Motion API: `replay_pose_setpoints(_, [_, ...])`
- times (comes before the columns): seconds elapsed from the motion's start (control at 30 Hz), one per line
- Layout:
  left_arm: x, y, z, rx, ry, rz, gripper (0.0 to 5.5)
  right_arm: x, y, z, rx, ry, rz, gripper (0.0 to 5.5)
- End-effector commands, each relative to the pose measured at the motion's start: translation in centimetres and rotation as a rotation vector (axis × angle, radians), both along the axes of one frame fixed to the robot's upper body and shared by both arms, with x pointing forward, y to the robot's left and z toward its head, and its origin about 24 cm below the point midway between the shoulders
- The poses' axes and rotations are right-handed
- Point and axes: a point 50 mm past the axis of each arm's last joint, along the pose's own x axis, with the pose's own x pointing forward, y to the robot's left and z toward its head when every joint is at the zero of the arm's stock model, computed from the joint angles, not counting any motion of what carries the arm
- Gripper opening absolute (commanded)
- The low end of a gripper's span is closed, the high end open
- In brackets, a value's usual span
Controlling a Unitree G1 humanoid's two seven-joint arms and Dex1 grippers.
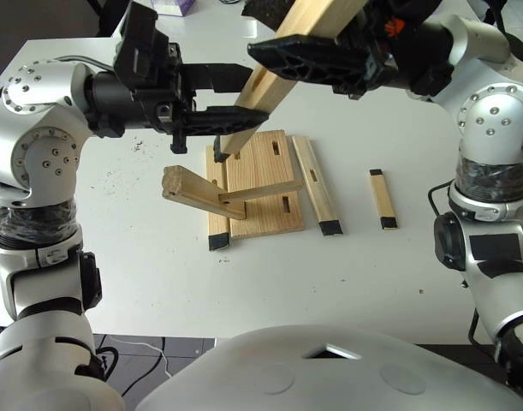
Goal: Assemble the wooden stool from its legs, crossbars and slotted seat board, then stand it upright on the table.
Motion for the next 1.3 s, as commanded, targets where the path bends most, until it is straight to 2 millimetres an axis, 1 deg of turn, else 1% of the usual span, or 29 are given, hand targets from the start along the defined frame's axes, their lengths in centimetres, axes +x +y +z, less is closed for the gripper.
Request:
replay_pose_setpoints(0.03, [0.9, 0.9, 0.4, -0.037, -0.050, 0.135, 2.38, 1.0, -1.3, -0.4, -0.021, 0.044, -0.059, 2.04])
replay_pose_setpoints(0.1, [0.9, 1.1, -0.1, -0.040, -0.047, 0.174, 2.67, 1.2, -1.8, -0.5, -0.016, 0.052, -0.075, 2.03])
replay_pose_setpoints(0.13, [0.9, 1.3, -0.3, -0.045, -0.049, 0.198, 2.72, 1.3, -2.0, -0.5, -0.018, 0.057, -0.081, 2.03])
replay_pose_setpoints(0.17, [0.9, 1.5, -0.5, -0.049, -0.052, 0.222, 2.96, 1.4, -2.2, -0.5, -0.020, 0.062, -0.088, 2.01])
replay_pose_setpoints(0.23, [0.7, 1.9, -1.0, -0.046, -0.067, 0.278, 3.00, 1.8, -2.8, -0.3, -0.028, 0.067, -0.108, 2.01])
replay_pose_setpoints(0.3, [0.6, 3.0, -2.2, -0.033, -0.064, 0.361, 3.00, 2.3, -3.2, -0.2, -0.038, 0.065, -0.143, 2.01])
replay_pose_setpoints(0.37, [0.6, 4.3, -3.8, -0.028, -0.038, 0.476, 3.00, 2.7, -3.5, -0.3, -0.052, 0.065, -0.169, 2.01])
replay_pose_setpoints(0.43, [0.8, 5.5, -5.1, -0.068, -0.020, 0.631, 3.00, 2.9, -4.3, -1.1, -0.079, 0.079, -0.200, 2.01])
replay_pose_setpoints(0.53, [1.2, 7.7, -4.9, -0.283, -0.010, 0.911, 3.00, 2.8, -5.7, -3.0, -0.148, 0.101, -0.215, 2.01])
replay_pose_setpoints(0.6, [1.8, 8.9, -5.0, -0.469, 0.059, 1.092, 3.00, 2.4, -6.4, -4.4, -0.174, 0.114, -0.242, 2.01])
replay_pose_setpoints(0.63, [2.0, 9.0, -5.3, -0.545, 0.102, 1.159, 3.00, 2.1, -6.7, -5.1, -0.184, 0.117, -0.250, 2.01])
replay_pose_setpoints(0.67, [2.2, 8.9, -5.6, -0.603, 0.148, 1.206, 3.00, 1.9, -7.0, -5.7, -0.190, 0.120, -0.264, 2.01])
replay_pose_setpoints(0.73, [2.3, 8.4, -6.0, -0.618, 0.193, 1.243, 3.00, 1.4, -7.3, -6.8, -0.180, 0.128, -0.299, 2.01])
replay_pose_setpoints(0.83, [2.6, 7.9, -5.6, -0.640, 0.236, 1.262, 3.00, 0.5, -7.6, -8.2, -0.163, 0.141, -0.359, 2.01])
replay_pose_setpoints(0.93, [2.7, 7.1, -5.7, -0.654, 0.268, 1.265, 3.00, 0.0, -7.6, -10.0, -0.173, 0.150, -0.401, 2.01])
replay_pose_setpoints(1.07, [3.2, 6.0, -5.3, -0.673, 0.257, 1.240, 3.00, -0.9, -7.2, -10.5, -0.145, 0.140, -0.385, 2.01])
replay_pose_setpoints(1.2, [3.8, 5.3, -5.3, -0.701, 0.266, 1.234, 3.00, -1.7, -6.4, -11.3, -0.161, 0.078, -0.378, 2.01])
replay_pose_setpoints(1.3, [4.0, 4.7, -5.1, -0.692, 0.264, 1.199, 3.00, -2.9, -5.7, -11.2, -0.173, 0.034, -0.337, 2.01])
